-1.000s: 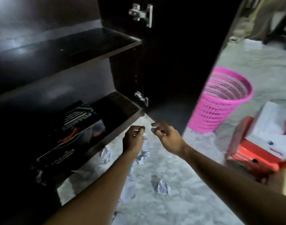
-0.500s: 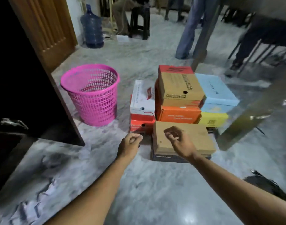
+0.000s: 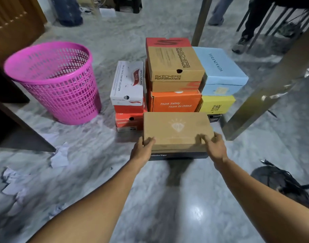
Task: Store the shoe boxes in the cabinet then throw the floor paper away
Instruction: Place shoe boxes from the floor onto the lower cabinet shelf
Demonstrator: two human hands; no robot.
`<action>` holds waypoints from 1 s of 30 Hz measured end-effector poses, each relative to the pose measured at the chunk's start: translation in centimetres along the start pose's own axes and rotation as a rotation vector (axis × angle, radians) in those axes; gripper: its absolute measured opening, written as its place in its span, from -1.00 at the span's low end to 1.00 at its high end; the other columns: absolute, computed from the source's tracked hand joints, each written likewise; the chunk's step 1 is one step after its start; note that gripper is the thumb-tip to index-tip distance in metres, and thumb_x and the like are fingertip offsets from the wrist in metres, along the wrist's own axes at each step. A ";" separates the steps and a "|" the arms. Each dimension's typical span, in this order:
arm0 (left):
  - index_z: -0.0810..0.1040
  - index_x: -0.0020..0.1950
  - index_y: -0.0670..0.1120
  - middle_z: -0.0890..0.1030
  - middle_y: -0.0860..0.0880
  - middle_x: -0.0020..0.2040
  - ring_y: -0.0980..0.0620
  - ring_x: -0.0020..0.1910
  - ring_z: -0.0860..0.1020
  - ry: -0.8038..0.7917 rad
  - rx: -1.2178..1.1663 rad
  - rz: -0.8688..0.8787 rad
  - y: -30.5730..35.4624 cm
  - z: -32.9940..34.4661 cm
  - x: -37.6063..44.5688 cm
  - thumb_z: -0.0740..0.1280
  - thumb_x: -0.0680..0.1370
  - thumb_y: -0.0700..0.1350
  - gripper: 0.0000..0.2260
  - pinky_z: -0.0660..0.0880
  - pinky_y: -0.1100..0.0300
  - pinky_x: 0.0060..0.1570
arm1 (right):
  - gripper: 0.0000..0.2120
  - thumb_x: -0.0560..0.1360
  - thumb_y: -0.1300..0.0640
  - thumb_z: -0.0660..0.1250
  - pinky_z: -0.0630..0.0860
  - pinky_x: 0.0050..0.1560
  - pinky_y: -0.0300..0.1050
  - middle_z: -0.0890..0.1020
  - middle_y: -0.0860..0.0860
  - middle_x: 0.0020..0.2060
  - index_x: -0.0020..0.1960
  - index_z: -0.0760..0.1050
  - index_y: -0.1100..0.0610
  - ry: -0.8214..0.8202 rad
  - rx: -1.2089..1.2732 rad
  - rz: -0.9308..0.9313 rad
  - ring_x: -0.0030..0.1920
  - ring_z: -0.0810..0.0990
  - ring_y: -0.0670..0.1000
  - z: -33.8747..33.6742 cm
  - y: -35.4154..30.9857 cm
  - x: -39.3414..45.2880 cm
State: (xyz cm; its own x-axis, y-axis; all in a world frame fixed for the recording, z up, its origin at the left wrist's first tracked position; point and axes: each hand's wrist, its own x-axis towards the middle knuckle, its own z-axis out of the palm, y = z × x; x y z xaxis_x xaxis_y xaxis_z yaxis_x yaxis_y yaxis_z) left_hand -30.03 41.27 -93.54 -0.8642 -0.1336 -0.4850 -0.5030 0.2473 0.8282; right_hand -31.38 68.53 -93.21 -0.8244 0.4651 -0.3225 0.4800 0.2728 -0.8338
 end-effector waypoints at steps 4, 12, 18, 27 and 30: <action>0.40 0.36 0.05 0.49 -0.10 0.32 -0.16 0.22 0.55 0.135 -0.030 0.002 -0.8 -1.4 -1.0 0.25 0.47 0.42 -0.38 0.55 -0.06 0.18 | -0.45 0.34 -0.26 0.48 0.51 0.03 0.09 0.58 0.04 0.08 0.11 0.37 0.03 -0.031 0.150 -0.011 0.06 0.57 0.08 0.4 -0.1 -1.4; 0.44 0.10 0.21 0.48 -0.09 0.20 -0.17 0.09 0.58 0.329 -0.169 0.026 -2.8 -10.6 -5.2 0.28 0.40 0.41 -0.60 0.63 -0.23 0.09 | -0.49 0.48 -0.01 0.53 0.65 -0.01 0.20 0.54 0.08 0.18 0.25 0.32 0.09 -0.448 0.247 -0.058 0.16 0.61 0.14 2.2 -3.7 -7.9; 0.49 -0.01 0.18 0.61 -0.10 0.08 -0.12 0.04 0.61 0.550 -0.245 0.046 -5.2 -22.3 -10.8 0.27 0.36 0.35 -0.67 0.58 -0.03 0.01 | -0.07 0.20 -0.29 0.64 0.63 0.13 0.21 0.58 0.08 0.24 0.42 0.30 -0.07 -0.731 0.094 -0.183 0.22 0.63 0.18 8.6 -8.4 -16.0; 0.54 -0.12 0.15 0.62 -0.12 0.18 -0.15 0.15 0.55 1.076 -0.481 -0.046 -12.2 -35.9 -20.2 0.20 0.44 0.22 -0.78 0.49 -0.08 0.20 | -0.25 0.30 -0.10 0.55 0.68 -0.14 0.05 0.56 0.13 0.24 0.43 0.36 -0.08 -1.020 0.048 -0.284 0.13 0.69 0.13 23.4 -14.9 -29.1; 0.64 0.11 -0.06 0.63 -0.22 0.20 -0.22 0.19 0.57 1.265 -0.556 -0.066 -15.0 -40.2 -21.4 0.19 0.37 0.26 -0.47 0.50 -0.11 0.23 | -0.40 0.52 0.10 0.47 0.64 -0.12 -0.02 0.52 0.01 0.30 0.48 0.34 -0.17 -1.122 0.019 -0.383 0.19 0.61 0.01 27.9 -17.3 -32.1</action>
State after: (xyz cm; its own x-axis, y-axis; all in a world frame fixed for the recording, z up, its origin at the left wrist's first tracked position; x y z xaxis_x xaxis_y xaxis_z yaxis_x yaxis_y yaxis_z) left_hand -4.33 1.84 -84.26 -0.1088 -0.9753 -0.1925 -0.2222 -0.1648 0.9610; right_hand -21.56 25.42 -80.94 -0.7198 -0.6456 -0.2552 0.1480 0.2164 -0.9650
